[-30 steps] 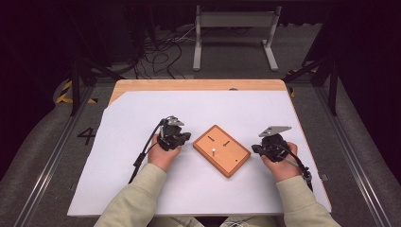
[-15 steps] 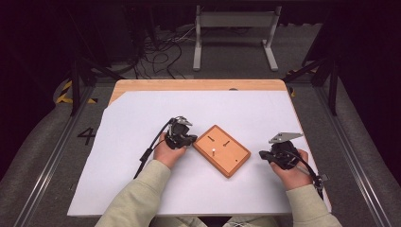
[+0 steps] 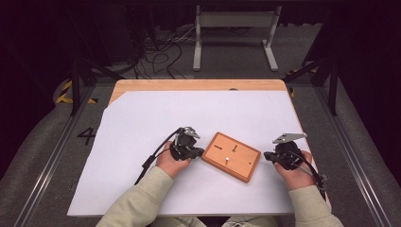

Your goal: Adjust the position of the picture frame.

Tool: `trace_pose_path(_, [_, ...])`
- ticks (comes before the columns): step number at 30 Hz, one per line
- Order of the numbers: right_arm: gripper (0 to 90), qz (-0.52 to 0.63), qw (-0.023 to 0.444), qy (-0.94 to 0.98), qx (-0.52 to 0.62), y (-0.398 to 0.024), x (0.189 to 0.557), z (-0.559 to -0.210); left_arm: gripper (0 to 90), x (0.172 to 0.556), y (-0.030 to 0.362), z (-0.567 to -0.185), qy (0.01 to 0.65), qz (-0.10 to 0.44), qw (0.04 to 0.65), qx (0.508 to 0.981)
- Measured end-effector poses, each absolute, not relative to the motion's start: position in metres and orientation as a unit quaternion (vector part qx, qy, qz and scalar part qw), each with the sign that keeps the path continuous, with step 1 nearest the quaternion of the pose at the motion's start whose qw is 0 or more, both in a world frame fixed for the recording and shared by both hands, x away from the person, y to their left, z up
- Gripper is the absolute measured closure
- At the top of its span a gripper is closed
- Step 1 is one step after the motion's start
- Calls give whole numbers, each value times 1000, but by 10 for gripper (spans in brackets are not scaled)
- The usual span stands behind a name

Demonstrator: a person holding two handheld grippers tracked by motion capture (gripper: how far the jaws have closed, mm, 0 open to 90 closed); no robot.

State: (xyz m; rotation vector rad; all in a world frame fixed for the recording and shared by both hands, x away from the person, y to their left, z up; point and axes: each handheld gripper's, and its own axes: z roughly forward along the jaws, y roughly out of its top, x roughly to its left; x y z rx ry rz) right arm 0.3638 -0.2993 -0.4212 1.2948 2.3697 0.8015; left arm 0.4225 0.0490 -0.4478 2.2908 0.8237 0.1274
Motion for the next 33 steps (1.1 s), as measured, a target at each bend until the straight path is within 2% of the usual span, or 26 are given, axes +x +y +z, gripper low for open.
trace_pose_path(9, [900,248,146,842,456,-290,370,-433,851,417,78,-437,342,77,373,859])
trace_pose_path(14, [900,239,156,845,453,-282,373,-433,847,409,91,-435,347,77,378,855])
trace_pose_path(28, [900,253,156,867,401,-226,426,-436,806,393,124,-433,363,86,395,840])
trace_pose_path(33, [900,258,155,870,390,-216,434,-437,792,388,130,-431,362,87,402,837])
